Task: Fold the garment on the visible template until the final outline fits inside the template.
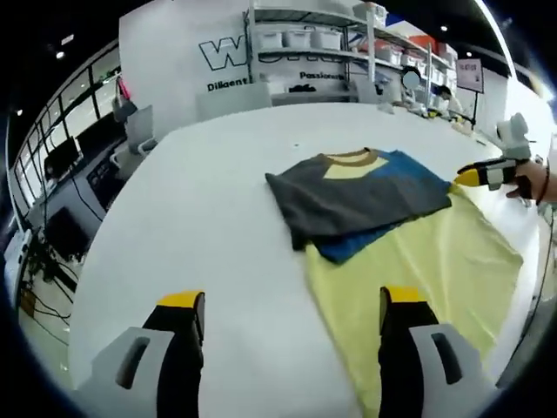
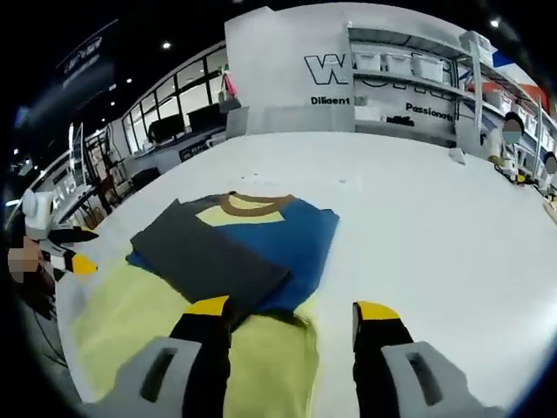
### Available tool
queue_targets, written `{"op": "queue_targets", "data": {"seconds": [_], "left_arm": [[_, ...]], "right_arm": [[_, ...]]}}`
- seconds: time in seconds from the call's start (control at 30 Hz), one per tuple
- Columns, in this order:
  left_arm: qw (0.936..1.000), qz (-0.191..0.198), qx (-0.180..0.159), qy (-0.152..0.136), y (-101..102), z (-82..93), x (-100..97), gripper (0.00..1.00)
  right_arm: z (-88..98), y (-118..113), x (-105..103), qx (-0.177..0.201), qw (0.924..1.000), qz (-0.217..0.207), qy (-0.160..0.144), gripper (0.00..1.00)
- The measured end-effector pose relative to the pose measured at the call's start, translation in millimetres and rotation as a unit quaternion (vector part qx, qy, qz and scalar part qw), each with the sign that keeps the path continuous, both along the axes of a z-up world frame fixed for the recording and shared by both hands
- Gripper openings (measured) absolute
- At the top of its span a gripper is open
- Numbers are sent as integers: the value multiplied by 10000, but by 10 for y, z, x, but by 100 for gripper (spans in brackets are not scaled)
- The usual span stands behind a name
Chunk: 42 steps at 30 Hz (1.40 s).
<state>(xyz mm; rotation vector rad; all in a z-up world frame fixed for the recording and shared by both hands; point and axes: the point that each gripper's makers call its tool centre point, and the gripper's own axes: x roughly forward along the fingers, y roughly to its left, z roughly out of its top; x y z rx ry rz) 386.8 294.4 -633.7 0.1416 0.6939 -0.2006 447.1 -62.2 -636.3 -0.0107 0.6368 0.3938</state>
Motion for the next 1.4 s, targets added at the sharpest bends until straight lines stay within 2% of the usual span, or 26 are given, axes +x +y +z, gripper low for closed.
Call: {"op": "queue_targets", "data": {"seconds": [0.17, 0.4, 0.7, 0.97, 1.4], "left_arm": [[9994, -131, -301, -114, -71, 121, -35, 99], [9991, -275, -309, -14, -120, 155, -137, 99], [9991, -337, -272, 1, -135, 183, -195, 99], [9982, -509, -318, 4, -212, 206, -342, 99], [9969, -741, -257, 29, -258, 230, -517, 97]], "right_arm": [[115, 150, -95, 61, 9996, 271, -50, 68], [116, 251, -266, 110, 9986, 507, 89, 82], [119, 204, -444, 130, 9982, 560, 146, 86], [131, 85, -832, 164, 9981, 561, 210, 87], [63, 48, -1156, 54, 9975, 634, 318, 88]]}}
